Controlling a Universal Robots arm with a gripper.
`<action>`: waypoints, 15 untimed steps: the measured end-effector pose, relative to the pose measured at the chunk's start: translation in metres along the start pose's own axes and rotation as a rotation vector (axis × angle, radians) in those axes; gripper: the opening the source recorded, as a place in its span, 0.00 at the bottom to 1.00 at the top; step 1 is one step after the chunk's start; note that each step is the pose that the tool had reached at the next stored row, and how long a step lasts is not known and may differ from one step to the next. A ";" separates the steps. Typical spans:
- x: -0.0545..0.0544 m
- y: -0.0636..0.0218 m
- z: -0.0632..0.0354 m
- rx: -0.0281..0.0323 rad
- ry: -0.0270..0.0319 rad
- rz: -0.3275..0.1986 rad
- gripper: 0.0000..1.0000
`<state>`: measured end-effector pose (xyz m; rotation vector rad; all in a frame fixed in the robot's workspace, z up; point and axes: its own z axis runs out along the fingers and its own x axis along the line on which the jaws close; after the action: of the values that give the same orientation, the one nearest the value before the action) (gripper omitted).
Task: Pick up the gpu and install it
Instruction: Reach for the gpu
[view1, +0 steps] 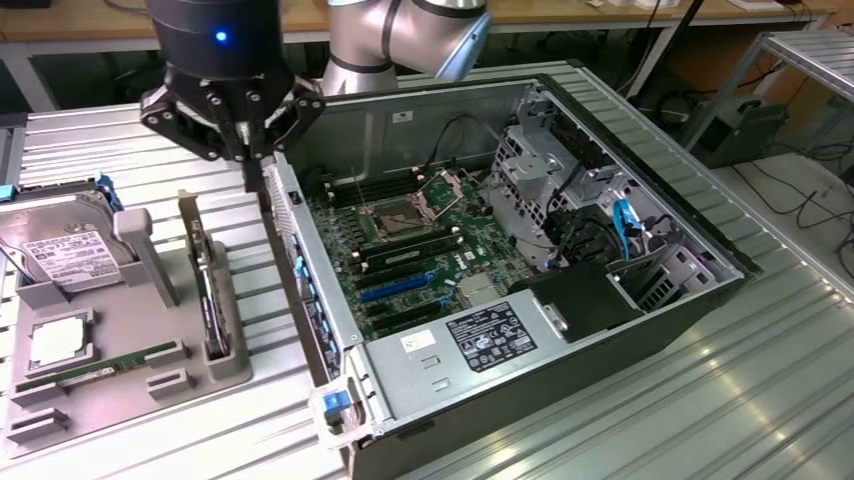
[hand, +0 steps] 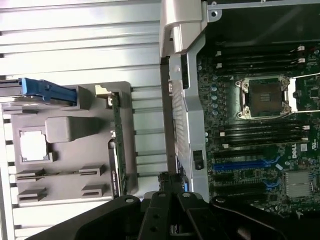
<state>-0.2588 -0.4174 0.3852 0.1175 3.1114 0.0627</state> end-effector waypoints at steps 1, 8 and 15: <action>0.005 -0.0008 0.0008 0.0006 -0.0001 0.000 0.11; 0.042 -0.0053 0.0085 0.0089 -0.0006 0.000 0.11; 0.048 -0.0063 0.0103 0.0120 -0.0004 0.000 0.11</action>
<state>-0.3067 -0.4197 0.3734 0.1175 3.1117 0.0440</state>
